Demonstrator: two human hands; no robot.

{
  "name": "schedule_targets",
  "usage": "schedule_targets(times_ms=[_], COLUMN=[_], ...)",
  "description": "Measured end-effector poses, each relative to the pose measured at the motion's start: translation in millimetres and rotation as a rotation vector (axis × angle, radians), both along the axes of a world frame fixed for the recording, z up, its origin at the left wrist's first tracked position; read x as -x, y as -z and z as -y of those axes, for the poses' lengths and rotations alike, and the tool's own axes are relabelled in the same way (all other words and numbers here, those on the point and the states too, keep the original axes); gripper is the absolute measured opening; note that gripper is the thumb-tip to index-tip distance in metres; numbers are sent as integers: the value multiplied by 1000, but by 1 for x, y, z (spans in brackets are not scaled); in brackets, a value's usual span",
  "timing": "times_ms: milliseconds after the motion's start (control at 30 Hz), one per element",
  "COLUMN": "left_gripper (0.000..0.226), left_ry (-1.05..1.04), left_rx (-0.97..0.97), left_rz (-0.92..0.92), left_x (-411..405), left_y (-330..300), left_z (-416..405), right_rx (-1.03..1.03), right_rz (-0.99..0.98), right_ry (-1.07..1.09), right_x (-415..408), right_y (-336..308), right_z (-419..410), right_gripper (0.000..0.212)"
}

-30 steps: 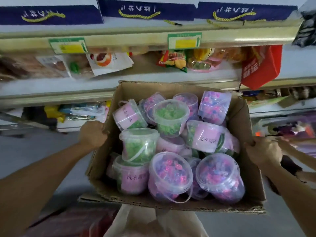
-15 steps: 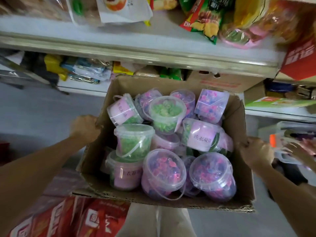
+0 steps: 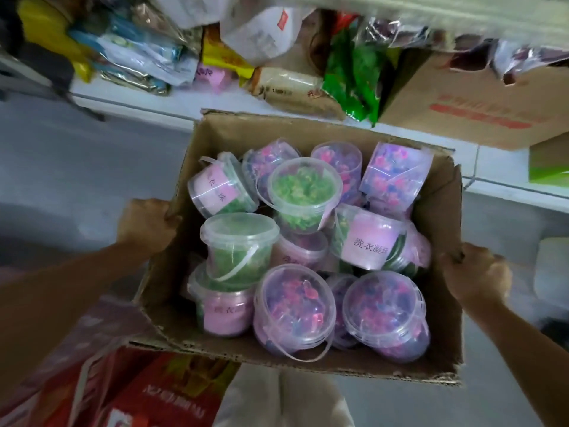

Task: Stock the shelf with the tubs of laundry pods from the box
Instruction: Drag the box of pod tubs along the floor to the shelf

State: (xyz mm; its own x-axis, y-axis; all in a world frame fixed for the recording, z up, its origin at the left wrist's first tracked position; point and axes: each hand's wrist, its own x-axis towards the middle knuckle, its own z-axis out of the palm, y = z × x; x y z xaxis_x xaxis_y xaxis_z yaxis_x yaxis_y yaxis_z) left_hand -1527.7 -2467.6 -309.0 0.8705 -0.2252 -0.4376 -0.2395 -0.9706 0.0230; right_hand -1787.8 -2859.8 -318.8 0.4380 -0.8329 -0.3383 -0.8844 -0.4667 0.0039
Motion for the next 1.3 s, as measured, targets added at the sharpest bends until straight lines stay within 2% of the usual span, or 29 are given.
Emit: schedule_targets(times_ms=[233,367,533,800,967,1300], left_gripper=[31,34,37,49,39,36], left_ry=[-77,-78,-80,3,-12,-45], left_rx=[25,41,81,181,204,182], left_rz=[6,33,88,201,204,246], left_x=[-11,-20,-27,-24,-21,-8], left_y=[103,144,185,229,260,277], left_z=[-3,1,3,8,5,9], right_rx=[13,51,63,91,96,99], right_rz=[64,119,175,241,263,297], right_ry=[-93,-156,-149,-180,-158,-91], right_x=[-18,-28,-39,-26,-23,-20], right_y=[105,143,183,238,261,274], right_z=[7,9,14,16,14,10], right_gripper=[28,40,27,36,33,29])
